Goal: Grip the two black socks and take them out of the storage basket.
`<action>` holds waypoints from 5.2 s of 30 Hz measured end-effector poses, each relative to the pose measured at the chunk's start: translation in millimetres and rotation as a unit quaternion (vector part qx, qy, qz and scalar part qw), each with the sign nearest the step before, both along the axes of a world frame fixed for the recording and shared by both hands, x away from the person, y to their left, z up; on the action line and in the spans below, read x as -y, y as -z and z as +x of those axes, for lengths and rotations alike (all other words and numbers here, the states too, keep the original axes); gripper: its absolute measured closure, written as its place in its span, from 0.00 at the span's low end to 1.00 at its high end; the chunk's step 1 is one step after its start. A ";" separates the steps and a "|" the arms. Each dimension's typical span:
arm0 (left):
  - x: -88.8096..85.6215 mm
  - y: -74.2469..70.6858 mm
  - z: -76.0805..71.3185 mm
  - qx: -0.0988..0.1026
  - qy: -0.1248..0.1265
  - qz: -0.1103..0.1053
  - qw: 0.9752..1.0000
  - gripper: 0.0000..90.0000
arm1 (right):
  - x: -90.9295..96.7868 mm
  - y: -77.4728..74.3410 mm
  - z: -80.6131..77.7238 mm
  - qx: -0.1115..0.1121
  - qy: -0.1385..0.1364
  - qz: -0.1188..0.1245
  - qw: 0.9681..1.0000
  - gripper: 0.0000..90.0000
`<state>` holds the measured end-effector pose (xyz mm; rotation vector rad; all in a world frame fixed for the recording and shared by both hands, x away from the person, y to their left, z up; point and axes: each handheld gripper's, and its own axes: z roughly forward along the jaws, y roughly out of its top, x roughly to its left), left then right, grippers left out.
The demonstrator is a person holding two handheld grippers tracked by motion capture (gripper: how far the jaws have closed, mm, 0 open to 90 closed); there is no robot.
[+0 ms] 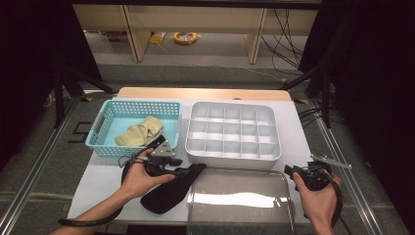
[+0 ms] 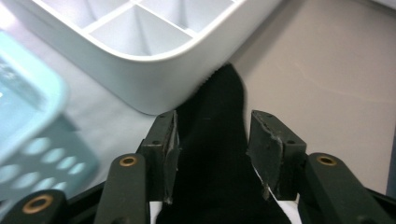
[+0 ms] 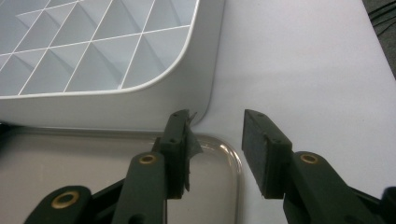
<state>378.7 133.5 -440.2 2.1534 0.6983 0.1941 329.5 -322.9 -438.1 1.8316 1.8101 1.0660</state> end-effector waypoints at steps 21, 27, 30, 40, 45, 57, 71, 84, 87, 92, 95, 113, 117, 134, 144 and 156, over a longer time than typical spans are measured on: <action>-93.2 -4.8 -55.3 -0.038 -0.056 0.001 0.998 0.68 | -21.6 -13.2 2.1 -0.017 -0.030 0.025 0.999 0.78; -97.1 -17.6 -36.1 -0.006 -0.084 0.000 0.996 0.70 | -30.8 -16.0 4.0 -0.028 -0.024 0.031 0.999 0.80; -93.2 -27.8 -12.7 0.007 -0.086 0.010 0.996 0.74 | -32.6 -16.3 3.9 -0.022 -0.028 0.032 0.999 0.82; -73.2 -37.6 75.6 -0.014 -0.120 0.081 0.989 0.75 | -28.7 -15.3 3.5 -0.028 -0.026 0.034 0.999 0.82; -63.3 -26.1 95.3 -0.047 -0.125 0.118 0.984 0.71 | -24.5 -13.4 4.7 -0.021 -0.034 0.026 0.999 0.81; -51.4 -14.8 108.0 -0.067 -0.126 0.177 0.974 0.97 | -24.7 -12.9 4.5 -0.022 -0.034 0.025 0.999 0.81; -94.4 -32.1 111.4 -0.059 -0.201 0.172 0.963 1.00 | -27.1 -13.2 3.4 -0.031 -0.025 0.041 0.998 0.80; -110.6 -37.5 106.6 -0.035 -0.223 0.151 0.962 0.97 | -24.5 -11.0 5.4 -0.014 -0.040 0.018 0.999 0.79; -97.0 -38.1 106.1 -0.036 -0.183 0.138 0.973 0.86 | -24.0 -12.4 3.3 -0.020 -0.029 0.021 0.999 0.79; -73.9 -33.9 106.5 -0.041 -0.144 0.136 0.979 0.73 | -24.9 -13.0 2.2 -0.029 -0.018 0.031 0.999 0.79; -63.5 -28.6 108.3 -0.054 -0.128 0.141 0.980 0.69 | -25.1 -13.0 2.2 -0.027 -0.020 0.033 0.999 0.78; -63.0 -31.1 116.3 -0.053 -0.161 0.170 0.971 0.99 | -18.6 -12.2 2.5 -0.020 -0.034 0.028 0.999 0.78; -88.7 -46.0 113.5 -0.039 -0.193 0.162 0.967 0.99 | -20.0 -10.7 3.8 -0.014 -0.034 0.019 0.999 0.78; -172.2 -25.4 120.2 -0.082 -0.300 0.204 0.928 0.99 | -26.2 -12.2 2.0 -0.026 -0.018 0.030 0.999 0.78; -149.4 -37.6 114.2 -0.038 -0.263 0.144 0.953 0.74 | -25.2 -12.3 2.7 -0.025 -0.022 0.027 0.999 0.78; -91.7 -22.8 121.8 -0.076 -0.172 0.158 0.969 0.66 | -21.5 -13.4 2.3 -0.017 -0.030 0.026 0.999 0.78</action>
